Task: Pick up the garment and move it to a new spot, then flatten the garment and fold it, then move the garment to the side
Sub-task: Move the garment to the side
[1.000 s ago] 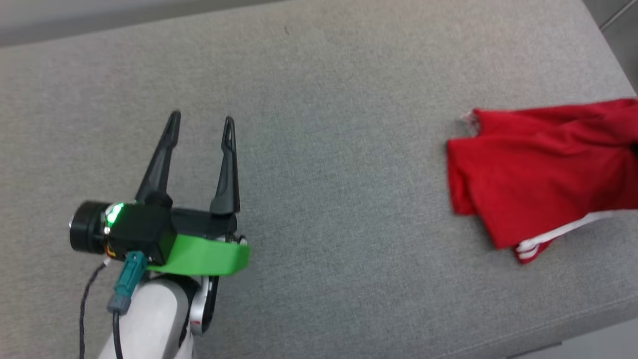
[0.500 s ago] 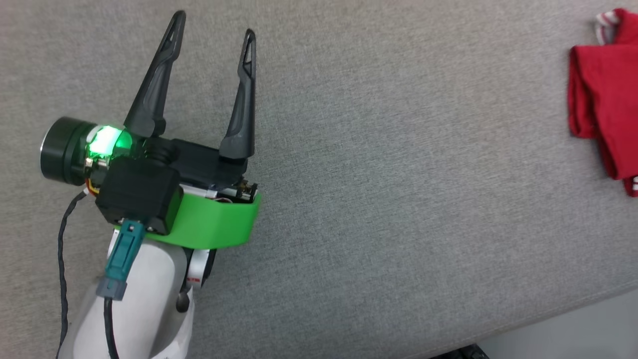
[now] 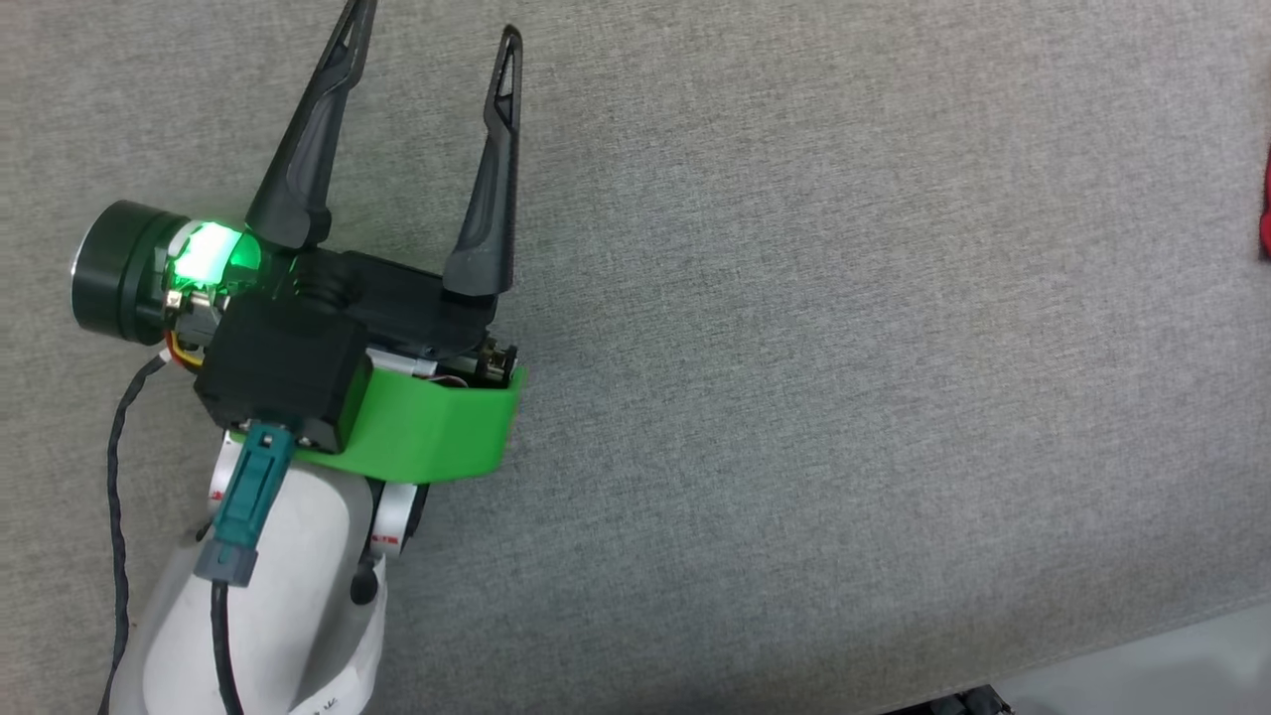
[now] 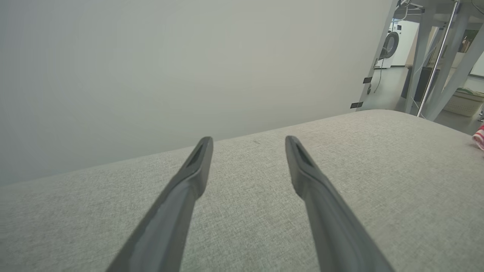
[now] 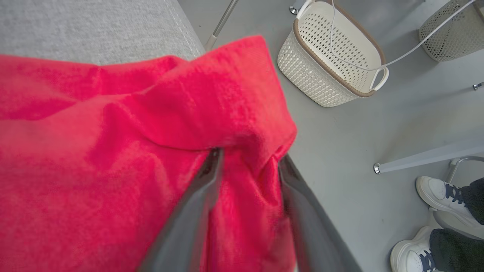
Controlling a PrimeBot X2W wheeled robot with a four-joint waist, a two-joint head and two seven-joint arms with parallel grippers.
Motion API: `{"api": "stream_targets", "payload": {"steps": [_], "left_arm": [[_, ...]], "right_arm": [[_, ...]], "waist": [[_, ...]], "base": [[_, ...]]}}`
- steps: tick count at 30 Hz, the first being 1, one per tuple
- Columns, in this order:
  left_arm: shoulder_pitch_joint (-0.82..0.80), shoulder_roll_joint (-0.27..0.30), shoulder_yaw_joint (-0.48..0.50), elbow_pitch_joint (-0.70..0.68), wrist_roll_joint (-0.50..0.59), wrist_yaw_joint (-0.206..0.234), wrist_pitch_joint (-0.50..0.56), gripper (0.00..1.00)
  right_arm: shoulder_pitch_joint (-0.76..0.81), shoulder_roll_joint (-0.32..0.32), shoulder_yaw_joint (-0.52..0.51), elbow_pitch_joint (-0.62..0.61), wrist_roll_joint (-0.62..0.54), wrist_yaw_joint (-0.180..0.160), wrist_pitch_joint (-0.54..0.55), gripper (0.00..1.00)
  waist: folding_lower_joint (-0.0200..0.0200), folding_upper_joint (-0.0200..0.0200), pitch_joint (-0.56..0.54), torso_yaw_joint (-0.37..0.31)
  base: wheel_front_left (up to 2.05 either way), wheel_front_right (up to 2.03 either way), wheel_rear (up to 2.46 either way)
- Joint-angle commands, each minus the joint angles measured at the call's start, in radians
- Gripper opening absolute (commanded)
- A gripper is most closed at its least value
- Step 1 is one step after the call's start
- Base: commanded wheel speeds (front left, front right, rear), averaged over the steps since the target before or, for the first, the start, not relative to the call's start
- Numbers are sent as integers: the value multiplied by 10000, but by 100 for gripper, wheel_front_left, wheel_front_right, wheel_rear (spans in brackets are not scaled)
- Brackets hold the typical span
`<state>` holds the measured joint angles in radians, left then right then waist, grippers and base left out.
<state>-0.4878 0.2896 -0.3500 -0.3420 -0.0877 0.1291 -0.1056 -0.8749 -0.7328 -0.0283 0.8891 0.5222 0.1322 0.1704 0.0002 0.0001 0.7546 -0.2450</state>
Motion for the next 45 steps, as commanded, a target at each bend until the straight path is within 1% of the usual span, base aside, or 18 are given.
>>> {"api": "stream_targets", "payload": {"steps": [1, 5, 9, 14, 19, 25, 32, 38, 41, 45], "left_arm": [[-103, 77, 29, 26, -10, 54, -99, 100], [120, 35, 87, 177, -137, 164, -279, 100], [504, -103, 143, 449, -373, 318, -552, 100], [1221, -333, 221, 904, -781, 523, -924, 100], [1958, -551, 266, 1390, -1183, 641, -1189, 100], [2745, -760, 370, 1956, -1593, 714, -1401, 100], [3570, -867, 664, 2488, -1939, 809, -1512, 100], [4017, -863, 928, 2941, -2109, 816, -1544, 100], [4254, -848, 1064, 3204, -2188, 812, -1551, 100], [4520, -786, 1225, 3536, -2278, 759, -1556, 100]], "right_arm": [[-204, 54, -1, 195, -145, -15, -260, 100], [-326, 26, -65, 585, -504, -15, -1221, 100], [-197, 49, -191, 834, -967, -15, -2391, 100], [353, 427, -362, 920, -1285, -15, -3562, 100], [1219, 927, -518, 538, -1368, -15, -4113, 100], [2526, 1653, -872, -535, -1491, -15, -4294, 100], [4140, 2733, -1222, -2250, -1972, -15, -4316, 100], [5502, 3945, -1273, -4118, -2620, -15, -4193, 100], [6195, 4611, -1143, -5194, -2998, -15, -3898, 100], [7007, 5307, -911, -6454, -3284, -15, -3431, 100]], "waist": [[-2, -1, -160, 102], [-2, -1, -588, 221], [-2, -1, -1266, 411], [-2, -1, -2248, 685], [-2, -1, -3145, 997], [-2, -1, -4118, 1415], [-2, -1, -5102, 1869], [-2, -1, -5748, 2219], [-2, -1, -6086, 2348], [-2, -1, -6508, 2454]], "base": [[0, 0, 0], [0, 0, 0], [0, 0, 0], [0, 0, 0], [0, 0, 0], [0, 0, 0], [0, 0, 0], [0, 0, 0], [0, 0, 0], [0, 0, 0]]}}
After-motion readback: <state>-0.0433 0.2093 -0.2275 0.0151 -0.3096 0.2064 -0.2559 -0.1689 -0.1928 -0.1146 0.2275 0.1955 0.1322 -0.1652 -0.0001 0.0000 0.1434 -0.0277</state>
